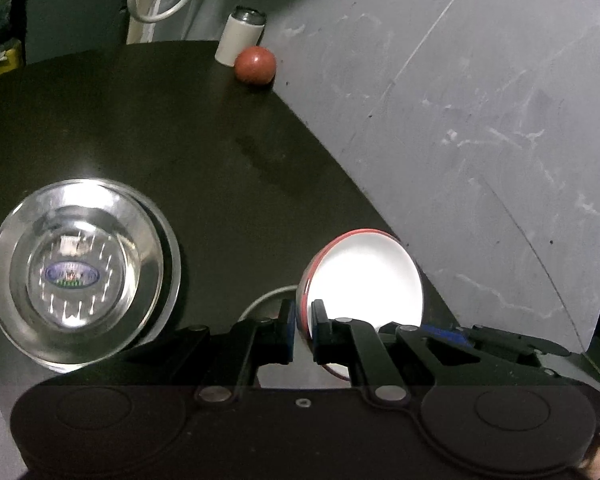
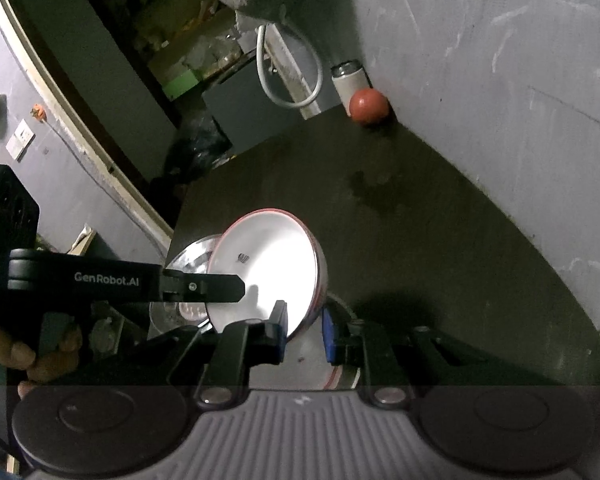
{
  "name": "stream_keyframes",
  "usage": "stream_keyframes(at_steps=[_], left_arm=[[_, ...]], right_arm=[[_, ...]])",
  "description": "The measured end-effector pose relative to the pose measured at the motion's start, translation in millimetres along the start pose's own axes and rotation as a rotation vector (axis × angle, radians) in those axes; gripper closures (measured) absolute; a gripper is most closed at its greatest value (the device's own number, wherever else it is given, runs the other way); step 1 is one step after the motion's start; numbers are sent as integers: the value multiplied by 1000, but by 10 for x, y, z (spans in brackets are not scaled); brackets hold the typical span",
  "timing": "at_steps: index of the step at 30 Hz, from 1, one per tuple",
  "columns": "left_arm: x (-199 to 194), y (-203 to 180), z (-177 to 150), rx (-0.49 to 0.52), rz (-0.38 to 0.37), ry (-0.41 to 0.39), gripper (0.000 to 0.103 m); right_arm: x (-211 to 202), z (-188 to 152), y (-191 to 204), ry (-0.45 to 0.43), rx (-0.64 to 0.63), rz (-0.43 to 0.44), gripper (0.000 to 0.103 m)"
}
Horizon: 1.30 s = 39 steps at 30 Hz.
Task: Organize plates and bowls
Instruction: 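Lift the second white bowl with the left gripper and carry it to the bowl stack, then lower the white bowl into the stacked bowls with the left gripper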
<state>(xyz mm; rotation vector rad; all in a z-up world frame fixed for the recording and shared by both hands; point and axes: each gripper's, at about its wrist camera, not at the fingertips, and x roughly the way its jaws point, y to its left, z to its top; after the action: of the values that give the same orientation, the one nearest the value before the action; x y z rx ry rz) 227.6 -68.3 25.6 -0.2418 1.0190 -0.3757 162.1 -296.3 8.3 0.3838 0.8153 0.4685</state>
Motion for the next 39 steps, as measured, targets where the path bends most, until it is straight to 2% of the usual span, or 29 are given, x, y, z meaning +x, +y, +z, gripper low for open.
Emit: stream_keyframes(at_steps=[27, 39], left_arm=[[1, 36, -256, -28, 16, 71, 95], [69, 54, -262, -33, 28, 98, 95]], right_arm=[[-27, -176, 37, 115, -54, 23, 82], [50, -156, 42, 175, -73, 10, 82]])
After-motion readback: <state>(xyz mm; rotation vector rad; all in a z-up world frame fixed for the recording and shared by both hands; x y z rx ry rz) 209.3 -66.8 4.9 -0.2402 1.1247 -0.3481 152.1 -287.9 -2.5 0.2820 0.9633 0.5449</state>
